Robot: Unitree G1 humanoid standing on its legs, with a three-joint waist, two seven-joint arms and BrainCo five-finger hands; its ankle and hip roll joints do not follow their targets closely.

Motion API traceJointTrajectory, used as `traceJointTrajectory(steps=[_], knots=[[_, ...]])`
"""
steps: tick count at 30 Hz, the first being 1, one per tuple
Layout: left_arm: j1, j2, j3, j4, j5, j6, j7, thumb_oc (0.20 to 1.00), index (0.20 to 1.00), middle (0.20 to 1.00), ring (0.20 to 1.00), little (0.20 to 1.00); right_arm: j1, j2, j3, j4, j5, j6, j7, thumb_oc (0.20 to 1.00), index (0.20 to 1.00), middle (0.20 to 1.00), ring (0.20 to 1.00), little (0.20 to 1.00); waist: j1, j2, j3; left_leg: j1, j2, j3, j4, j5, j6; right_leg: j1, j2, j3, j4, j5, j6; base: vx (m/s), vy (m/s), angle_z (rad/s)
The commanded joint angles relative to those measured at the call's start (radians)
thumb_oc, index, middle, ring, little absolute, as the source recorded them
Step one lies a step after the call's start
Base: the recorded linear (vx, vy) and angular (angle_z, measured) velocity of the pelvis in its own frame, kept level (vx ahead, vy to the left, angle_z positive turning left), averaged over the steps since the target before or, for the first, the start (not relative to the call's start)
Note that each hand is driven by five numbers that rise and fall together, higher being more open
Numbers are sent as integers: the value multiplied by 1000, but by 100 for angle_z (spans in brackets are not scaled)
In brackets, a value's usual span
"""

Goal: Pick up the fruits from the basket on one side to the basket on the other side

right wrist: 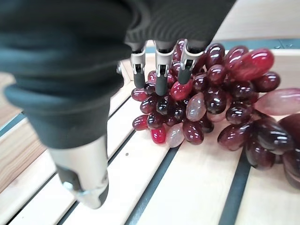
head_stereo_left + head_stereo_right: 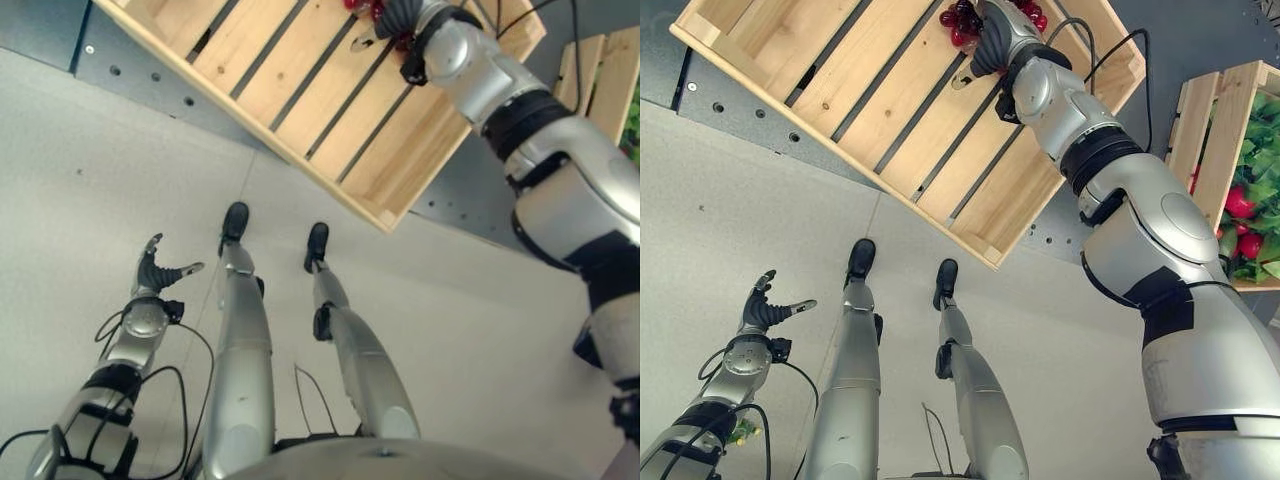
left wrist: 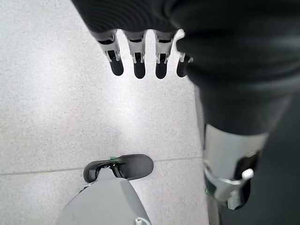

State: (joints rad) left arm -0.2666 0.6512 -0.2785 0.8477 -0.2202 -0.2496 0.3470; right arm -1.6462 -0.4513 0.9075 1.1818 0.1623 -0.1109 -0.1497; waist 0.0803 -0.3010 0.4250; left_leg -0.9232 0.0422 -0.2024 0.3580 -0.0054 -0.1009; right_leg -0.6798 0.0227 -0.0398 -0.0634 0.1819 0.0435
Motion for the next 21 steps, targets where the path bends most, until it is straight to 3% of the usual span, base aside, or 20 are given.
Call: traceJointTrajectory(steps=[1, 8, 21], knots=[[-33, 18, 17, -38, -14, -9, 16, 1000, 1000, 1000, 1000, 1000, -113, -92, -18, 106, 33, 23, -32, 1000, 1000, 1000, 1000, 1000, 20, -7, 95, 81, -79, -32, -101, 71, 17, 96, -33, -13, 192, -174, 103, 0, 0, 0], [-39, 12, 0, -31, -13, -7, 17, 1000, 1000, 1000, 1000, 1000, -123, -99, -24, 145, 33, 32, -50, 1000, 1000, 1000, 1000, 1000, 24, -2, 95, 82, -82, -38, -101, 71, 18, 96, -35, -15, 192, -177, 102, 2, 1, 4], [-33, 11, 5, -20, -19, -7, 24, 1000, 1000, 1000, 1000, 1000, -113, -192, -72, 182, 75, 41, -78, 1000, 1000, 1000, 1000, 1000, 22, -1, 95, 76, -91, -46, -99, 68, 18, 100, -40, -23, 195, -184, 106, 2, 2, 2]])
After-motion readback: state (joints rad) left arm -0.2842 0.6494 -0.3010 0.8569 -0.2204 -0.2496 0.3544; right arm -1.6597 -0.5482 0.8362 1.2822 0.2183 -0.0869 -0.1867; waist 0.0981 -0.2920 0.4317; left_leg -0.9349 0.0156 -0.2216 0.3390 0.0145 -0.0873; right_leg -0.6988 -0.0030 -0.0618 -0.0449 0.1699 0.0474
